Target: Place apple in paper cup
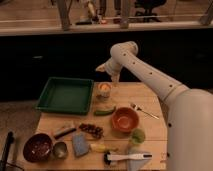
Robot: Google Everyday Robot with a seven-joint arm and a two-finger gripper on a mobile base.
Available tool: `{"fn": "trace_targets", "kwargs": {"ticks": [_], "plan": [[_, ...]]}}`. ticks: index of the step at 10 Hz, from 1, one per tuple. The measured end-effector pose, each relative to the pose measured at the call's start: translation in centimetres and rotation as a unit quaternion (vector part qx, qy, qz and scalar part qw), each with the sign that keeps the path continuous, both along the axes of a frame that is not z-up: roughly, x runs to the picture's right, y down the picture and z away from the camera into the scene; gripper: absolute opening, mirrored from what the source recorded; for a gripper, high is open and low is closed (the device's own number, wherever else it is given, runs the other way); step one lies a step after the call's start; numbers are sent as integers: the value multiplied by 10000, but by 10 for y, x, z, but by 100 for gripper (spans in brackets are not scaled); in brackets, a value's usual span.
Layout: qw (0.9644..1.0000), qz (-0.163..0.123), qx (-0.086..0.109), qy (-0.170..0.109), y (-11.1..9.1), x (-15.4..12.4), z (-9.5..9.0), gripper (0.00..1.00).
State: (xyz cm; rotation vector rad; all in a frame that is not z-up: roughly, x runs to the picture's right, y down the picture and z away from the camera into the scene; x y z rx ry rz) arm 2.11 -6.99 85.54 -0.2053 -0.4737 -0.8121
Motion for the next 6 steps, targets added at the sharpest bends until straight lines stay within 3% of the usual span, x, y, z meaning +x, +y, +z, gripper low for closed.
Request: {"fn": "trace_targets", "kwargs": {"ticks": [6], "plan": [[9999,54,42,117,-8,8,-1,80]]}}
